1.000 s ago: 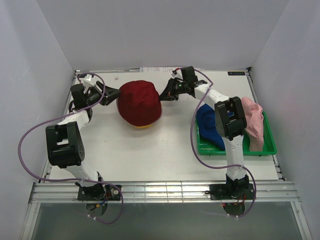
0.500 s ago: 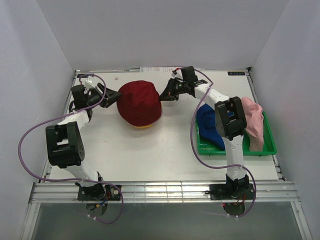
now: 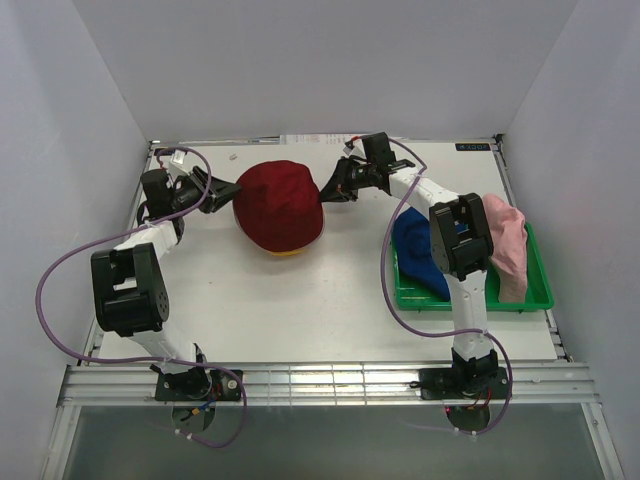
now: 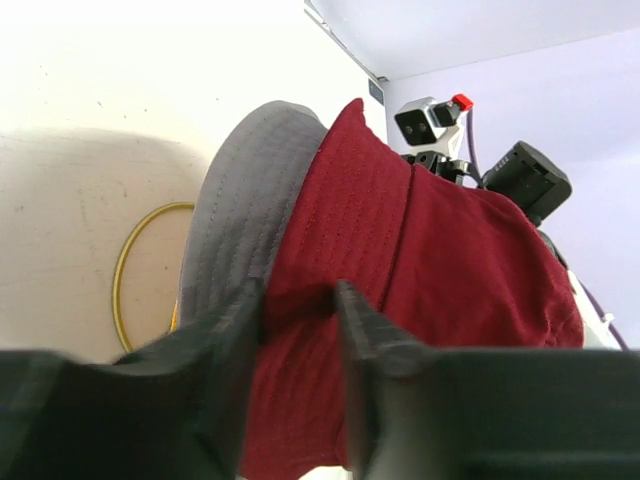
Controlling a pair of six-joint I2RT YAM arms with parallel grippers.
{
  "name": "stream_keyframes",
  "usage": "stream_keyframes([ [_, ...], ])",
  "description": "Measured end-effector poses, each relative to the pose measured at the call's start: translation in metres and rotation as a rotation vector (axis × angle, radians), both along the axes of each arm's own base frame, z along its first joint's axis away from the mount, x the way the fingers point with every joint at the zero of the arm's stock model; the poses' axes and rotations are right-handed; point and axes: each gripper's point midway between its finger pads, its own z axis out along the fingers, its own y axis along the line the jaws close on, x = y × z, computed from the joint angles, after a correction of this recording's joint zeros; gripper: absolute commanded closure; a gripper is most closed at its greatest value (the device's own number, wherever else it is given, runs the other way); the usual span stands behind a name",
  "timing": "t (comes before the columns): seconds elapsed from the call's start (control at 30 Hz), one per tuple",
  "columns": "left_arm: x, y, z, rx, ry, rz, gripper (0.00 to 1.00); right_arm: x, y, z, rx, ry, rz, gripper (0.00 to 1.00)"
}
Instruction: Stack the hats
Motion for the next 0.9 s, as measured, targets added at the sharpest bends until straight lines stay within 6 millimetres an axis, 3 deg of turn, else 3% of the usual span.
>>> stream_keyframes([
  [0.33,-0.001,-0.001,0.001,-0.031,0.013,0.008,0.99,-0.001,-0.001,-0.003,-0.006,0.008,0.000,0.92],
  [0.67,-0.003,0.005,-0.039,-0.038,0.173,0.084,1.00,-0.005,-0.002,-0.012,-0.010,0.017,0.006,0.92],
  [0.9,-0.011,0.004,-0.054,-0.038,0.216,0.094,1.00,-0.009,-0.003,-0.018,0.001,0.019,0.017,0.92],
])
